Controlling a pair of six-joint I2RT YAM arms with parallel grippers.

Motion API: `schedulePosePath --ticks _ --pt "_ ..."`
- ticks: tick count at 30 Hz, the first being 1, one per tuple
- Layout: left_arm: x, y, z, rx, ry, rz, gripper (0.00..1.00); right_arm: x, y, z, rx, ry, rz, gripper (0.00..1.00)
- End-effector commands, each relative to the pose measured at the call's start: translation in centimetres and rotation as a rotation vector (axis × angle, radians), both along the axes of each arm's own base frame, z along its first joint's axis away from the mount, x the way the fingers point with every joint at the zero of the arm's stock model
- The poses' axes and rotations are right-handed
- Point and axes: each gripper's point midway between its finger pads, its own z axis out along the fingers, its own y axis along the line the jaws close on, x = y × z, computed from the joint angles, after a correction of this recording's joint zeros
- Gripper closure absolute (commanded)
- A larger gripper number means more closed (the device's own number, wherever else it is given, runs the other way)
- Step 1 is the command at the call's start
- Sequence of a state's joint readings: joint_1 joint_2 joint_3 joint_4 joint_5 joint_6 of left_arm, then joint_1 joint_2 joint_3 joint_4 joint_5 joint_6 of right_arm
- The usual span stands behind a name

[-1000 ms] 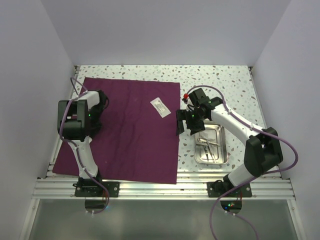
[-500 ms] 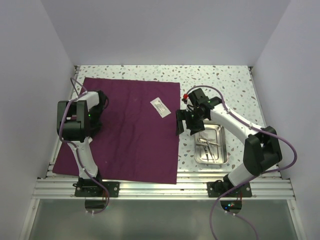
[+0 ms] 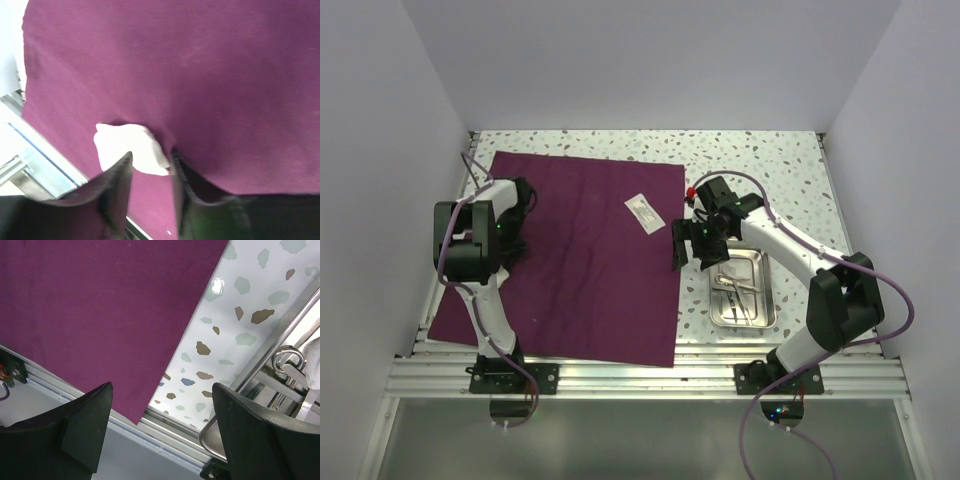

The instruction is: Prepare the surgical pack

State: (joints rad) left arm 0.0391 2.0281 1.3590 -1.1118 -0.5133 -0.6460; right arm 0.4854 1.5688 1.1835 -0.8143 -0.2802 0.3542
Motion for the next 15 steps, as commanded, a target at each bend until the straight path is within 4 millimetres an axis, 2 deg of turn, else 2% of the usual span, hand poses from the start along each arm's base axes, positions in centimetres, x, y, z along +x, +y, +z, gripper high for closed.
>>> schedulePosePath --ticks 1,2,5,15 --pt "3.1 -0.2 1.2 -0.009 -0.160 0.020 0.57 0.6 0.7 1.4 0.038 -0.046 0.020 0.16" --pt "2.8 -0.1 1.9 -0.003 -0.162 0.019 0.55 0.7 0.7 1.5 0.040 -0.050 0.018 0.16" --pt "2.2 0.2 2.4 0.012 -0.150 0.020 0.53 0.6 0.8 1.6 0.046 -0.048 0.019 0.16" --pt "1.8 0.3 1.4 0.021 -0.123 0.020 0.57 0.6 0.8 1.6 0.046 -0.050 0.019 0.15"
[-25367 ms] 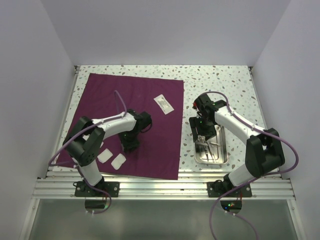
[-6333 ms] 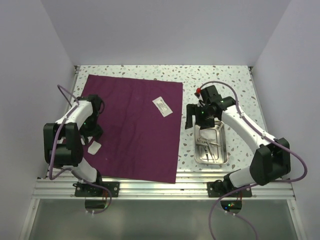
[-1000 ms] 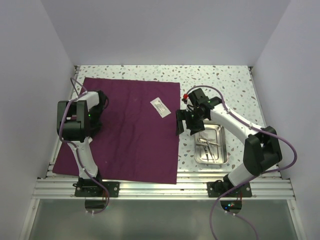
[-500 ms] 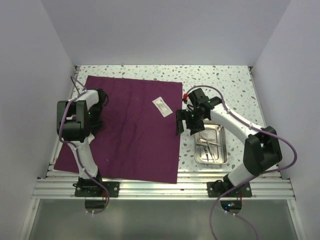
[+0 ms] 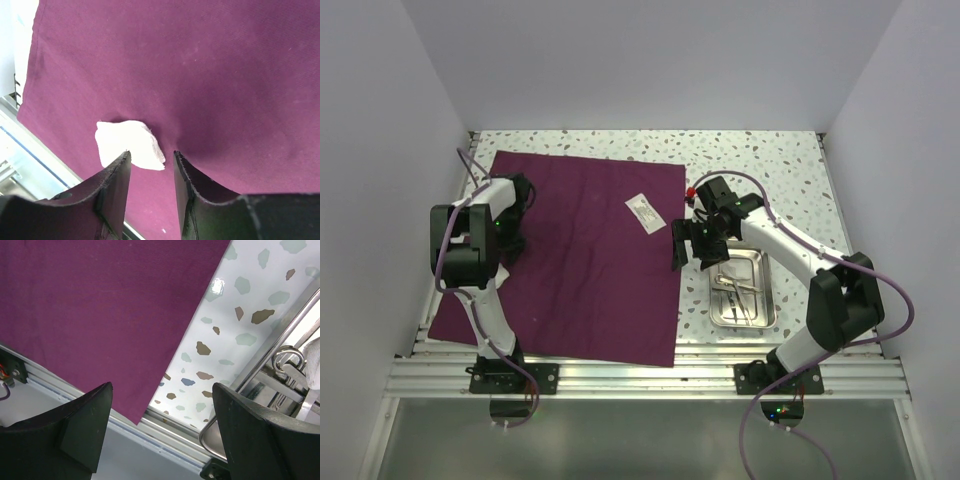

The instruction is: Prepare the surgical pack

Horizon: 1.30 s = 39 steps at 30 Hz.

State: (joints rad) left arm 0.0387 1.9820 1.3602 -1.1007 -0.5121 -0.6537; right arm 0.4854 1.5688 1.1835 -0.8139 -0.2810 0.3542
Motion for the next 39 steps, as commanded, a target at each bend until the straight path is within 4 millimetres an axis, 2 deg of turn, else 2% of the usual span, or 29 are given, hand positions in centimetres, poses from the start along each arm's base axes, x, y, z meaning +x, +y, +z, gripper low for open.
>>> schedulePosePath --ticks 1,7,22,30,32,39 --pt "1.1 0.3 0.0 0.018 -0.059 0.011 0.57 0.6 0.7 1.5 0.042 -0.048 0.018 0.15" --pt "0.7 0.6 -0.4 0.030 -0.035 0.011 0.62 0.6 0.8 1.4 0.038 -0.045 0.018 0.15" --pt "-1.0 1.0 -0.2 0.056 0.000 0.028 0.62 0.8 0.9 1.3 0.040 -0.036 0.021 0.15" --pt "-1.3 0.9 -0.8 0.051 -0.007 0.033 0.64 0.8 0.9 1.2 0.037 -0.032 0.020 0.15" --pt "-1.6 1.0 -1.1 0.052 -0.006 0.034 0.67 0.8 1.0 1.2 0.038 -0.034 0.020 0.15" --pt "-1.6 1.0 -3.0 0.048 -0.039 0.034 0.73 0.8 1.0 1.1 0.039 -0.029 0.020 0.15"
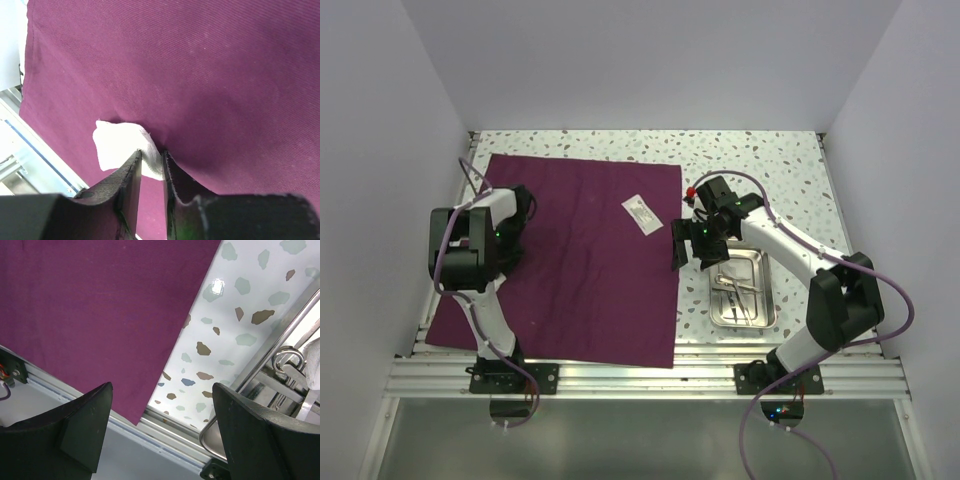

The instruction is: Prepare the surgical pack

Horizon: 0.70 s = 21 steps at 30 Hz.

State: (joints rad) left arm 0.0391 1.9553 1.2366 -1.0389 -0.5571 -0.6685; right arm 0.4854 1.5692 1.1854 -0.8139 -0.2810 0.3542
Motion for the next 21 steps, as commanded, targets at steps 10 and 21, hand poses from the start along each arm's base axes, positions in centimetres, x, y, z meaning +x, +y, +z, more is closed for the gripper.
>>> schedulePosePath --ticks 10,21 --pt "2.4 -0.3 0.4 -0.034 -0.134 0.023 1.00 1.0 1.0 1.4 0.034 -0.034 0.022 0.15" --pt "3.8 -1.6 4.9 -0.117 -0.224 0.024 1.00 1.3 1.2 1.9 0.038 -0.039 0.032 0.15"
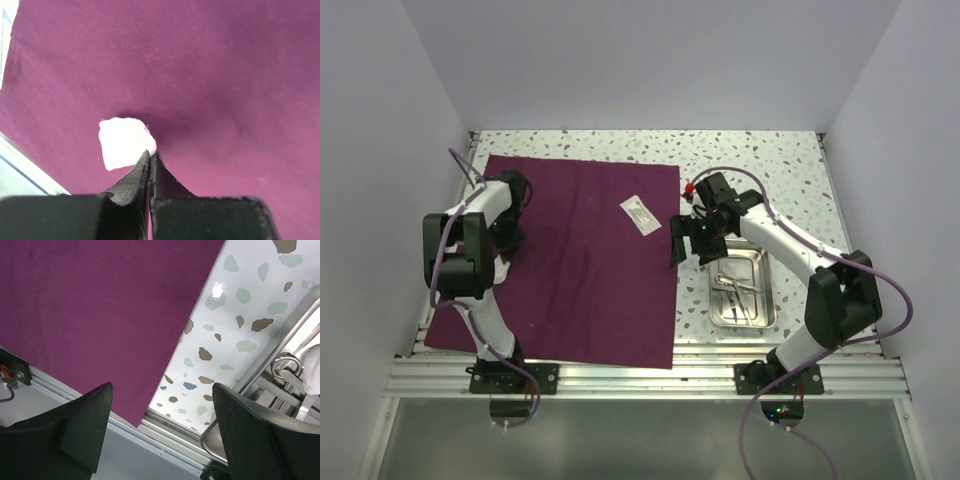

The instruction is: Prepare the surgical pack

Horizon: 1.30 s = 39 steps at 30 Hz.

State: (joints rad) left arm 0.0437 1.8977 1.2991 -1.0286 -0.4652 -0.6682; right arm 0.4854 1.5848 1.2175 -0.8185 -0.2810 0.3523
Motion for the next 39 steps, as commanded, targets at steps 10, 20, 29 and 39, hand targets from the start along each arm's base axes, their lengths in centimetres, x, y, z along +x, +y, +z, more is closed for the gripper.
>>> schedulePosePath --ticks 10,20,29,39 --pt "1.3 -5.9 7.0 -0.323 -0.265 0.015 1.00 0.8 3.6 3.3 0.174 -0.046 0.099 0.15" --pt "0.7 -18.6 9.4 -0.749 -0.342 -0.023 1.00 0.6 11.7 8.1 0.428 -0.213 0.210 0.15" --pt "0.7 -24.3 12.8 -1.029 -0.374 0.054 1.00 1.9 16.6 9.6 0.433 -0.399 0.242 0.09" --pt "-1.0 -26.3 13.5 -1.143 -0.315 0.110 1.00 1.2 19.6 6.8 0.351 -0.413 0.309 0.14"
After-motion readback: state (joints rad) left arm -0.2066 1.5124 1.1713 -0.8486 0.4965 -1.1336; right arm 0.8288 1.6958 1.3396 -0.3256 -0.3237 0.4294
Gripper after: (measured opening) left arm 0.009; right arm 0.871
